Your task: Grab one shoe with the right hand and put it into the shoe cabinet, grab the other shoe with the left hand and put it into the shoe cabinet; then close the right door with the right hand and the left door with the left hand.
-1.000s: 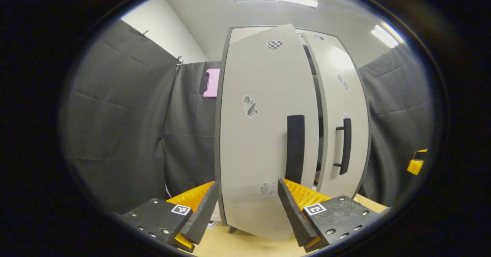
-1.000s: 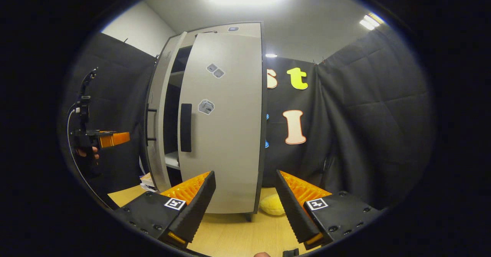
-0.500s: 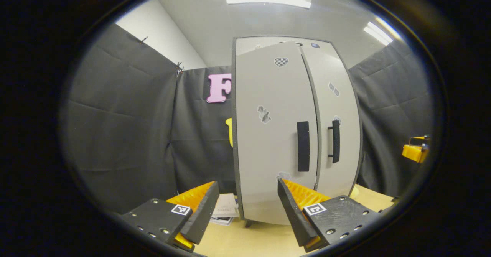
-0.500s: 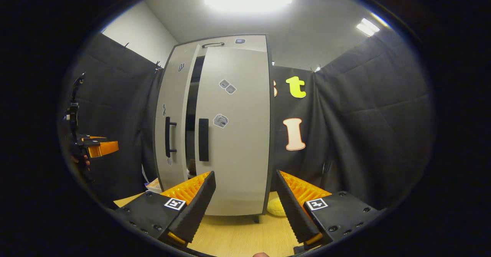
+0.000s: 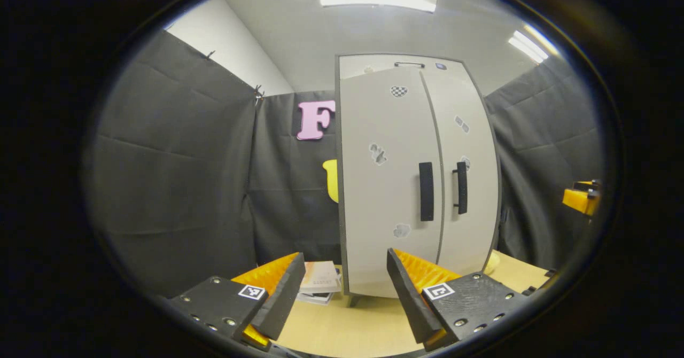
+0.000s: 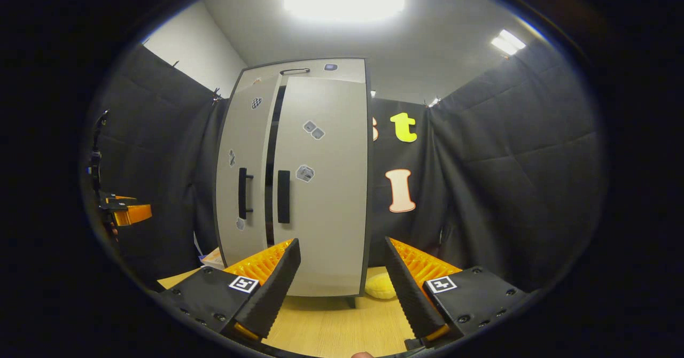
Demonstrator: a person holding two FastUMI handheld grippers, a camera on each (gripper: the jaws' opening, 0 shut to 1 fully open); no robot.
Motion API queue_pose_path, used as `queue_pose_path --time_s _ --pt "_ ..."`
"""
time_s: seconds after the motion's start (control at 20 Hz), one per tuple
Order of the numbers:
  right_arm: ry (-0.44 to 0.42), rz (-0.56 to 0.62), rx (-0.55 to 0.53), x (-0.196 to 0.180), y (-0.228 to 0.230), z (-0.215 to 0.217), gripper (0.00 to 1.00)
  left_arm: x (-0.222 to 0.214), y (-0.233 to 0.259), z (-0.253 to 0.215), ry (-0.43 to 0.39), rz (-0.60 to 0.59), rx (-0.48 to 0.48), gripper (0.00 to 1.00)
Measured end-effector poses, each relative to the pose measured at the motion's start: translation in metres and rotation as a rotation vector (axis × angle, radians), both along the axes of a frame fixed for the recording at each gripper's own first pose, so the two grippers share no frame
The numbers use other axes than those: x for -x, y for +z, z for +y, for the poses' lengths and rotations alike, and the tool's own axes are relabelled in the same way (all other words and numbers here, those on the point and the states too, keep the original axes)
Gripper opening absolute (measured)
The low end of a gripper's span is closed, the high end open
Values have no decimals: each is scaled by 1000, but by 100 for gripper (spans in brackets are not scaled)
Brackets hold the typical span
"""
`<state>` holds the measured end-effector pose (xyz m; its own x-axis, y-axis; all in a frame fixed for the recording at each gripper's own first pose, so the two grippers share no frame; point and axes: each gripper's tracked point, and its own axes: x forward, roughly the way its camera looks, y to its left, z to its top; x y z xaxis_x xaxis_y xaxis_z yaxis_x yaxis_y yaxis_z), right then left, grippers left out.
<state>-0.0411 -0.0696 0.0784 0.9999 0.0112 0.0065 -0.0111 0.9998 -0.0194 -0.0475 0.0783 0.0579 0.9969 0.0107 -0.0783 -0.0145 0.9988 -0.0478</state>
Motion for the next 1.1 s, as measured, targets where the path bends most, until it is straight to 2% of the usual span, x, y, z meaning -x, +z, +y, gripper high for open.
queue_pose_path --time_s 0.1,0.2,0.25,0.35,0.4,0.5,0.9,0.95,1.05,1.1 --pt "-9 3 -6 4 -2 -4 98 7 -1 2 5 0 2 90" --pt "-10 9 -16 6 -4 -5 98 12 -3 5 9 3 8 94" --pt "-9 7 -20 7 -3 -5 97 15 -3 6 13 4 10 90" --pt "-11 3 -17 9 -1 -5 98 18 -1 11 22 -1 7 94" --pt "-15 1 -12 10 0 -7 98 17 -1 11 24 -3 6 90" --pt "-19 -7 -6 11 2 -8 98 18 2 12 28 -9 3 94" --pt "-36 -20 -20 16 4 -11 98 17 5 15 36 -24 -16 94" --pt "-36 -23 -22 16 5 -11 98 18 4 15 37 -22 -17 90" --pt "-39 -26 -26 17 5 -11 98 17 4 16 41 -23 -20 94" --pt "-39 -27 -27 16 5 -10 98 17 4 16 44 -23 -22 90"
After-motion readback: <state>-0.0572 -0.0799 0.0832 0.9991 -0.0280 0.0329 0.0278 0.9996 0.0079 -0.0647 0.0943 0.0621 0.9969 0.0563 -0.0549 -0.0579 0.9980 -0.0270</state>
